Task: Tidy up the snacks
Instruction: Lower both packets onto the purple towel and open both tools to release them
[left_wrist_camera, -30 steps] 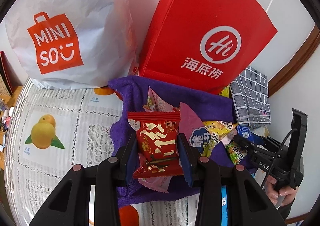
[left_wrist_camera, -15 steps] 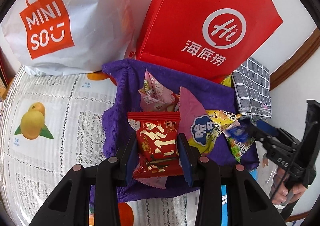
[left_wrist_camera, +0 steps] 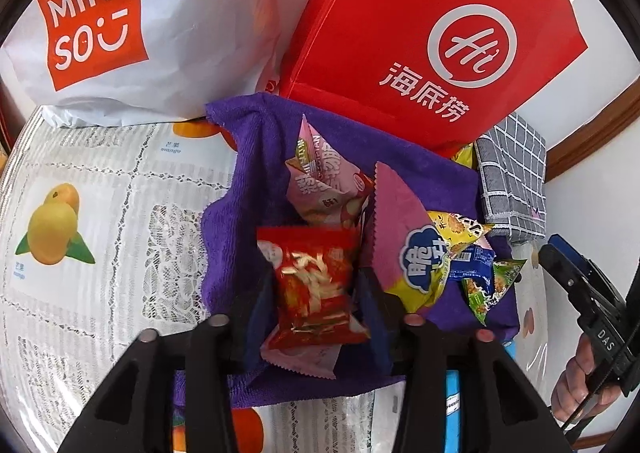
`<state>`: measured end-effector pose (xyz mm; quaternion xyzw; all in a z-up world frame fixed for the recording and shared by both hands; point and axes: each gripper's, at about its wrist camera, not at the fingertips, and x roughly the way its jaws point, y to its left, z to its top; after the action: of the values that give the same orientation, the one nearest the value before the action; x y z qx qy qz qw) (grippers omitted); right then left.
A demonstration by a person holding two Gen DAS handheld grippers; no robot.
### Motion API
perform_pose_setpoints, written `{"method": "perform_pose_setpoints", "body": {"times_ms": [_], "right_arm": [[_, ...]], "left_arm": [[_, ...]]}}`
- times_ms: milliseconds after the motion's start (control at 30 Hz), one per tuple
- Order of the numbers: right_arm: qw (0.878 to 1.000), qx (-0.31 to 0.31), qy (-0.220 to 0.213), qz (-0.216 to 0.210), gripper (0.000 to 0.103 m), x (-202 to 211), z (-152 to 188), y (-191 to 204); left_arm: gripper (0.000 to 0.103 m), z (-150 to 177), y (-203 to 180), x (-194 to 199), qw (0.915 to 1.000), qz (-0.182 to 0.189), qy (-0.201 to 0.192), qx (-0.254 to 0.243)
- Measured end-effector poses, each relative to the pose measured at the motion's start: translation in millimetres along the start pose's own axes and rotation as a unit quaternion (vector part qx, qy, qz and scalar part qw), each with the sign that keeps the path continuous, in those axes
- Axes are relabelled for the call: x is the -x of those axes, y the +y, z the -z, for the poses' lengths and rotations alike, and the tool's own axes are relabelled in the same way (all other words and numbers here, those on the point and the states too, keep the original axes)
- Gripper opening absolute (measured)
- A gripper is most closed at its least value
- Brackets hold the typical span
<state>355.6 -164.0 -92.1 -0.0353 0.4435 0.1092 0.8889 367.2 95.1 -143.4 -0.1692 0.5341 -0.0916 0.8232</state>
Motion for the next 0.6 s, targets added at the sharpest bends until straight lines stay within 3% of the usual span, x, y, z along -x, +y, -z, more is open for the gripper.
{"method": "perform_pose_setpoints", "body": {"times_ms": [67, 200, 433, 600], "right_arm": [[1.0, 0.007, -0.004, 0.006, 0.058, 3.5, 0.0, 3.0], [0.999, 0.018, -0.022, 0.026, 0.058, 17.1, 1.4, 8.6], [0.999, -0.004, -0.047, -0.012, 0.058, 47.5, 28.3, 23.9], [0.999, 0.008, -0.04, -0.005, 0.058, 69.1, 52.3, 45.3]], "left_arm": [[0.056, 0.7, -1.4, 5.0, 0.9999, -0.009, -0.005, -0.006], [0.057, 4.4, -2.6, 17.5, 0.9998, -0.014, -0.01, -0.014], [0.057, 26.4, -0.3, 58.2, 0.999, -0.026, -0.025, -0.028], [0.057, 53.4, 1.7, 88.4, 0.9985, -0.032, -0.033, -0.03]]}}
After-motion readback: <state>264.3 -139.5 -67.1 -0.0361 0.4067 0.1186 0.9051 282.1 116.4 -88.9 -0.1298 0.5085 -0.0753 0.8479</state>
